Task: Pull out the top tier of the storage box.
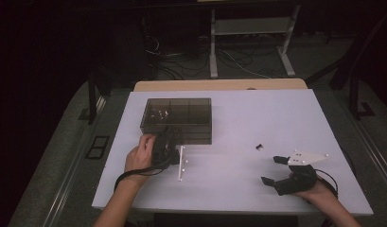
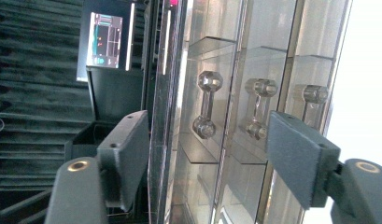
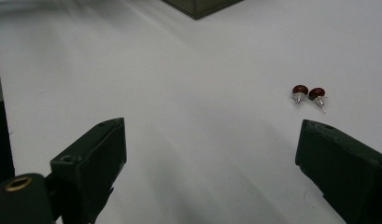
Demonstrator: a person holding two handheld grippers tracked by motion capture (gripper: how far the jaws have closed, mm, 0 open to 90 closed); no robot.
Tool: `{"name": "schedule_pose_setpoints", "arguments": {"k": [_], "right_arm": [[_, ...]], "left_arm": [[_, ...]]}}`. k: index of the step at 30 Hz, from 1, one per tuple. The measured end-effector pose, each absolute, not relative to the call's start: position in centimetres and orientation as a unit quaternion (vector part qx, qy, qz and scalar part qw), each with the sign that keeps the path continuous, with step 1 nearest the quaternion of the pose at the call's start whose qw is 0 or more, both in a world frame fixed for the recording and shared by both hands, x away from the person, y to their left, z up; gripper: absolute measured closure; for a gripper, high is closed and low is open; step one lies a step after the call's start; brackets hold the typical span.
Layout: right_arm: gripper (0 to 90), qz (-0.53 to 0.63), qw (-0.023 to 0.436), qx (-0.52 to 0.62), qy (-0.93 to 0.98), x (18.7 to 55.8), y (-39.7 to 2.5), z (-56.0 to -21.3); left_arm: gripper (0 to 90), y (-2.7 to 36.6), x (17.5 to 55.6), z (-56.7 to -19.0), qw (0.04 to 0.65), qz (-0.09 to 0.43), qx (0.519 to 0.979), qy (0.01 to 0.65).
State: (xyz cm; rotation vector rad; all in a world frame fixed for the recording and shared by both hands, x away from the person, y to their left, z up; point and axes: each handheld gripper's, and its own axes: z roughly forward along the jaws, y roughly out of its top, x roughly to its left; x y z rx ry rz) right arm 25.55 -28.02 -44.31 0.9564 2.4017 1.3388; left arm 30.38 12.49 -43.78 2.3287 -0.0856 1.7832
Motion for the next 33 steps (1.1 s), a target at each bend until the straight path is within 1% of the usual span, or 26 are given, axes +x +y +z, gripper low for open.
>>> {"name": "schedule_pose_setpoints", "arguments": {"k": [7,19,22,33], "right_arm": [[8.2,0.457,0.115,0.326,0.82,25.54,-28.02,-44.3],[8.2,0.457,0.115,0.326,0.82,25.54,-28.01,-44.31],[8.2,0.456,0.115,0.326,0.82,25.54,-28.01,-44.31],[8.2,0.457,0.115,0.326,0.82,25.54,-28.0,-44.31]], "left_arm": [[41.0,12.33,30.26,-43.89,0.101,0.61,0.785,-0.038],[61.8,12.34,30.44,-43.82,0.103,0.609,0.786,-0.032],[65.5,12.33,30.49,-43.82,0.1,0.609,0.786,-0.032],[74.4,12.32,30.74,-43.87,0.096,0.606,0.789,-0.028]]}}
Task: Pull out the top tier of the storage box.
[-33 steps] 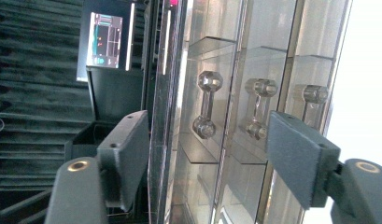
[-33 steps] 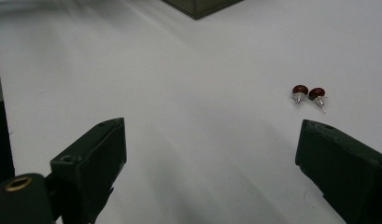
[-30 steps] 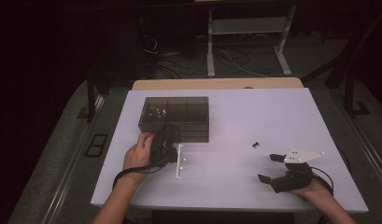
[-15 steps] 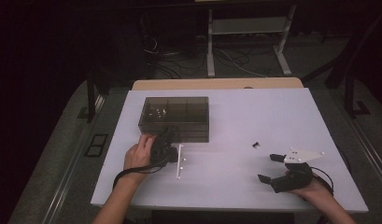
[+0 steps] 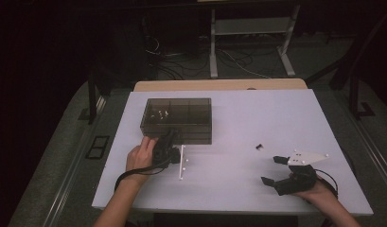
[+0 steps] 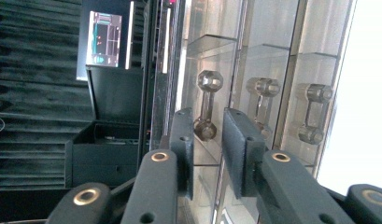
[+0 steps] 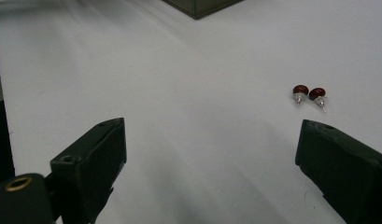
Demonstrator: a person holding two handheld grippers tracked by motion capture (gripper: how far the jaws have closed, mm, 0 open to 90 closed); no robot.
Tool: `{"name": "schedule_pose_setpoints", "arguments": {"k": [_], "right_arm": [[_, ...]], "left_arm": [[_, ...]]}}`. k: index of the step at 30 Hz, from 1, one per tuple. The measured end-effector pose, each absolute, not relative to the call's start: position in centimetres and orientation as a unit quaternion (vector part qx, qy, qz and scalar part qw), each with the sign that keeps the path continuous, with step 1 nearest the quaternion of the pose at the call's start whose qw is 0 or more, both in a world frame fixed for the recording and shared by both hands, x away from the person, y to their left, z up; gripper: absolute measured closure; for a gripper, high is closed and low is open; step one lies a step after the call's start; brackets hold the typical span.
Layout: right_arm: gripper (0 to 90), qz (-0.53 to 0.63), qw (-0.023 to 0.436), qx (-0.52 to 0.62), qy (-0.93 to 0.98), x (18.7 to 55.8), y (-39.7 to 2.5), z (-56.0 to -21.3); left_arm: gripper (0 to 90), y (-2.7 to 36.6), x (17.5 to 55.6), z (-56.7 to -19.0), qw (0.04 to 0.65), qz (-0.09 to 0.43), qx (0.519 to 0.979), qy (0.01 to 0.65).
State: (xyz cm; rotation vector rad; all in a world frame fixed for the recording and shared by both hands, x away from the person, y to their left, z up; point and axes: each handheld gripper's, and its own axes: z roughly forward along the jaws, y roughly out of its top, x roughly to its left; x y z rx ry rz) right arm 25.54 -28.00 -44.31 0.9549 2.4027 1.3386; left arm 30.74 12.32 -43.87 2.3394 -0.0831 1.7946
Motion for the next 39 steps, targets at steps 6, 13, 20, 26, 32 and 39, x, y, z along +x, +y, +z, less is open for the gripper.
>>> {"name": "schedule_pose_setpoints", "arguments": {"k": [6,13,20,26,32,39], "right_arm": [[8.2,0.457,0.115,0.325,0.82,25.5,-28.0,-44.3],[8.2,0.457,0.114,0.325,0.82,25.5,-28.0,-44.3],[8.2,0.457,0.114,0.326,0.819,25.5,-28.1,-44.3],[8.2,0.457,0.114,0.326,0.819,25.5,-28.1,-44.3],[8.2,0.458,0.114,0.326,0.819,25.5,-28.1,-44.3],[8.2,0.458,0.114,0.326,0.819,25.5,-28.1,-44.3]], "left_arm": [[79.0,12.3,30.8,-43.9,0.098,0.609,0.786,-0.027],[80.0,12.3,30.6,-43.9,0.094,0.613,0.784,-0.026],[80.0,12.2,30.3,-44.0,0.091,0.615,0.783,-0.028],[80.0,12.2,29.9,-44.0,0.088,0.616,0.783,-0.031],[80.0,12.4,29.4,-44.0,0.091,0.616,0.782,-0.033],[79.9,12.5,28.8,-43.9,0.094,0.614,0.783,-0.032]]}}
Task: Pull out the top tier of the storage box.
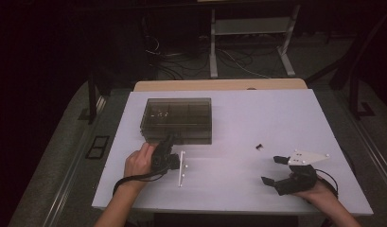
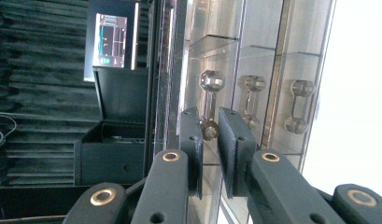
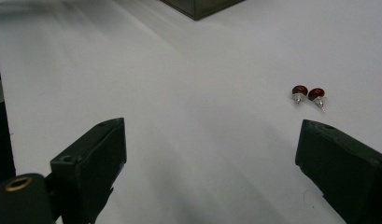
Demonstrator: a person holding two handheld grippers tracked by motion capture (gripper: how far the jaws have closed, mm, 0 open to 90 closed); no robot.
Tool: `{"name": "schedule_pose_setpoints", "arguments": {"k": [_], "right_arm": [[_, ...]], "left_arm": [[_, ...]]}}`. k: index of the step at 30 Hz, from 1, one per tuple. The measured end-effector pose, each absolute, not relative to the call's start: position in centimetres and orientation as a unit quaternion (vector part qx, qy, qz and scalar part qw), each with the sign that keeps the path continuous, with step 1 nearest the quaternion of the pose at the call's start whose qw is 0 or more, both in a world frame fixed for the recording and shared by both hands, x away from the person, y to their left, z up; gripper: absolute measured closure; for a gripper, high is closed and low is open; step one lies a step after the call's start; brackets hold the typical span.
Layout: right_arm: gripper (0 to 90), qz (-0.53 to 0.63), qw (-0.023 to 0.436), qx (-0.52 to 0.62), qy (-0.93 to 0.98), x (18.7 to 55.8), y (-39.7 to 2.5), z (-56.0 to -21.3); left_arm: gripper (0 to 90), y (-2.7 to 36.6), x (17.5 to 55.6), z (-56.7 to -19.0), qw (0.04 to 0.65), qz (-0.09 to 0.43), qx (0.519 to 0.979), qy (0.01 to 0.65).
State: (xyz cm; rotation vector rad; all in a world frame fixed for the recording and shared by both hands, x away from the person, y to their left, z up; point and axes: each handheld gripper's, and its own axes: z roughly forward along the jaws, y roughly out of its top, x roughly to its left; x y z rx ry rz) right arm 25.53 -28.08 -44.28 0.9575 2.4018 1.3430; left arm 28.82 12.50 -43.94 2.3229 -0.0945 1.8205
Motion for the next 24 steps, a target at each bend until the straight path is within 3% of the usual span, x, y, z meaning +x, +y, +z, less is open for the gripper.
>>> {"name": "schedule_pose_setpoints", "arguments": {"k": [18,24], "right_arm": [[8.2,0.458,0.114,0.326,0.819,25.5,-28.1,-44.3],[8.2,0.459,0.114,0.328,0.818,25.5,-28.1,-44.3]], "left_arm": [[78.8,12.6,27.6,-43.6,0.088,0.605,0.79,-0.036],[59.0,12.4,27.0,-43.6,0.09,0.593,0.8,-0.031]]}}
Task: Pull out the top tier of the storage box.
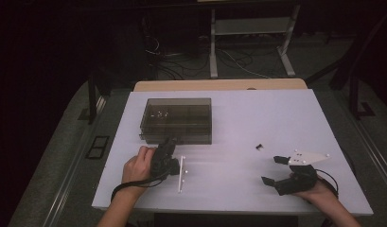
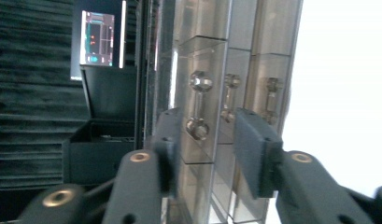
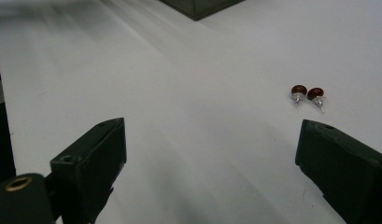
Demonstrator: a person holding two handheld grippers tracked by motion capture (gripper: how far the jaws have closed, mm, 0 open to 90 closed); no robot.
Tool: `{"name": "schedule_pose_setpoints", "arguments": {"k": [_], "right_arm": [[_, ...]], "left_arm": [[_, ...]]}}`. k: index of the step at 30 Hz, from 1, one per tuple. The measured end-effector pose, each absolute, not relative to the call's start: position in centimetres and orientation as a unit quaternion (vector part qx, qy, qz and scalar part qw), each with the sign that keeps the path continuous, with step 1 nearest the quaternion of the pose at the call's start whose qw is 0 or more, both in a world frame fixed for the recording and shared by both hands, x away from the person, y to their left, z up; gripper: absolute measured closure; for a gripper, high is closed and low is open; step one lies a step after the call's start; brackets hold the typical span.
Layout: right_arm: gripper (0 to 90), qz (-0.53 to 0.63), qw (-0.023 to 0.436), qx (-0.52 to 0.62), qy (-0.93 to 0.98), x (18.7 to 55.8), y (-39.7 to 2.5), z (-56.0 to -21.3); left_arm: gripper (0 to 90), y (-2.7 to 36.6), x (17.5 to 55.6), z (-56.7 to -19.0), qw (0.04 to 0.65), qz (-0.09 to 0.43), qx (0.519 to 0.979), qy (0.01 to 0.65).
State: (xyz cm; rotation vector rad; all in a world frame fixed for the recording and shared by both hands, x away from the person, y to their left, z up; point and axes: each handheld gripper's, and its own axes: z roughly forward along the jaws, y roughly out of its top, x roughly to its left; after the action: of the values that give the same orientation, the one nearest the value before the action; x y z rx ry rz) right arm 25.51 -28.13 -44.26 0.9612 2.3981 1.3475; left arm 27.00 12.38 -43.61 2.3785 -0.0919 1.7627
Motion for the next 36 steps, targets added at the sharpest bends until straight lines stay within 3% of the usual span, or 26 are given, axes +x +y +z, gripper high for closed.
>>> {"name": "schedule_pose_setpoints", "arguments": {"k": [10,22,36], "right_arm": [[8.2,0.459,0.112,0.327,0.819,25.5,-28.1,-44.2],[8.2,0.459,0.113,0.325,0.819,25.4,-28.1,-44.2],[8.2,0.458,0.115,0.322,0.821,25.4,-28.0,-44.2]], "left_arm": [[41.9,12.1,25.6,-44.0,0.094,0.579,0.809,-0.021],[35.8,11.7,24.9,-44.1,0.104,0.576,0.81,-0.014],[19.6,12.0,25.2,-44.1,0.124,0.562,0.818,0.002]]}}
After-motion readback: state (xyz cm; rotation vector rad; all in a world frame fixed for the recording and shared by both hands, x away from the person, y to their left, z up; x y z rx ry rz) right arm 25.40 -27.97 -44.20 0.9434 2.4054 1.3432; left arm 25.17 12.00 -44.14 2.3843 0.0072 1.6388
